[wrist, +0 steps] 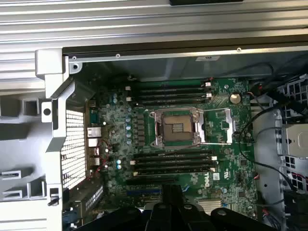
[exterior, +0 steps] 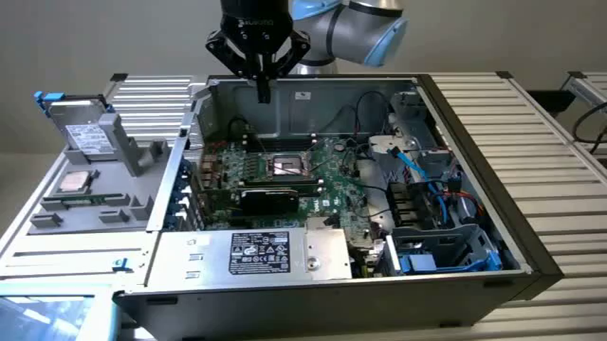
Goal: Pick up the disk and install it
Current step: 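Reach for the disk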
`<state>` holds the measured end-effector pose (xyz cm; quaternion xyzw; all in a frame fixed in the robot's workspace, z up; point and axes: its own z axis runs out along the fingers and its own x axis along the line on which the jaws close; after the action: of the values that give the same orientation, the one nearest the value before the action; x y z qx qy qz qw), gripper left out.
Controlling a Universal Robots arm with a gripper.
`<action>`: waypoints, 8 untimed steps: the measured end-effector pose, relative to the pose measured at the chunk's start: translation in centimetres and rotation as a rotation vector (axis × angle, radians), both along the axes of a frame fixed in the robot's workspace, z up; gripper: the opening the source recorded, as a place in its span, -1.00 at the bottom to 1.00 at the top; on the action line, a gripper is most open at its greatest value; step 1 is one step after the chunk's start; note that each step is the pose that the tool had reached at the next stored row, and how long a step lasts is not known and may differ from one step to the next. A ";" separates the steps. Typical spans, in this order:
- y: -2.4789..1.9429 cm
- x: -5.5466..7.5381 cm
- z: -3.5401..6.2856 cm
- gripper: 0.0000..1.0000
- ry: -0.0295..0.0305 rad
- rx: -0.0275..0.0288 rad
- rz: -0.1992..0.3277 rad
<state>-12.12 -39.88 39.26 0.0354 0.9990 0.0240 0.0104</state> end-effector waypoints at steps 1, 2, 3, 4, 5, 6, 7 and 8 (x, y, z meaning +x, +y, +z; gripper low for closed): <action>0.00 0.0 0.00 -0.76 0.0000 0.0000 0.000; 0.00 0.0 0.00 -0.76 0.0000 0.0000 0.000; 0.00 0.0 0.00 -0.76 0.0000 -0.0001 0.000; 0.00 0.0 0.00 -0.76 0.0000 0.0000 0.000; 0.00 0.0 0.00 -0.76 0.0000 0.0000 0.000; 0.00 0.0 0.00 -0.76 0.0000 0.0000 0.000; 0.00 0.0 0.00 -0.76 0.0000 0.0000 0.000; 0.00 0.0 0.00 -0.76 0.0000 0.0000 0.000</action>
<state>-12.12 -39.88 39.26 0.0354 0.9990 0.0241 0.0104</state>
